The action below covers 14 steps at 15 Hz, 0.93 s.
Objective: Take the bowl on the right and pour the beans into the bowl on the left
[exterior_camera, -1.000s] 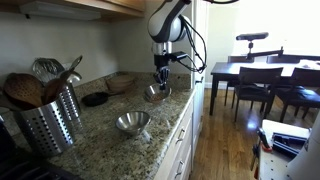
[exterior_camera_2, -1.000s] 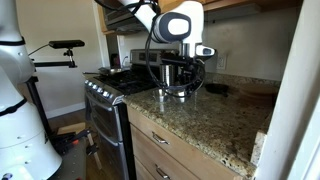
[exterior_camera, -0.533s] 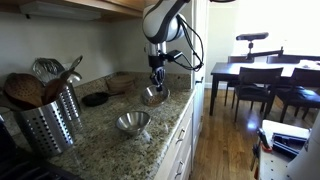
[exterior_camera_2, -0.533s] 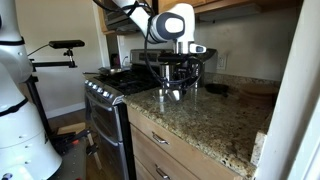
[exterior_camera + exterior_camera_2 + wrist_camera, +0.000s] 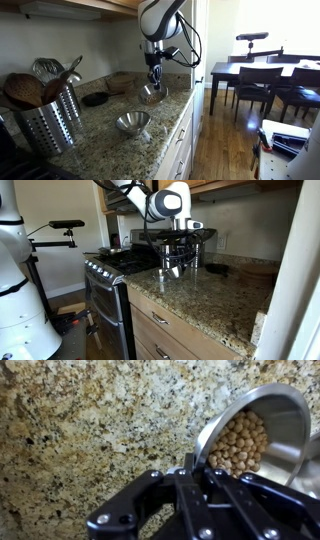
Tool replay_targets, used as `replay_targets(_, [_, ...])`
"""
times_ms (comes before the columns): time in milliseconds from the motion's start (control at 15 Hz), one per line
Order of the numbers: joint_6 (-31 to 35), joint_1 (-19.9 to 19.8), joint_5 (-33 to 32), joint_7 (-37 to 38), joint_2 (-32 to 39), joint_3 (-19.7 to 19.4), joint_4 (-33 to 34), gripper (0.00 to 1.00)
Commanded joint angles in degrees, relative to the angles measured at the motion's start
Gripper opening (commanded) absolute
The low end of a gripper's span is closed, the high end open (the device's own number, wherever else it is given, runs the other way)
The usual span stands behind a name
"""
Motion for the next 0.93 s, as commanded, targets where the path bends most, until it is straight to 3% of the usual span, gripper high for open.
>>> replay_targets(0, [-2.33,1.0,-3.04,2.31,-3.48,0.24,-0.61,0.08])
replay_targets(867, [-5.89,5.21,-13.08,8.45,-3.26,2.65,0.97,0.08])
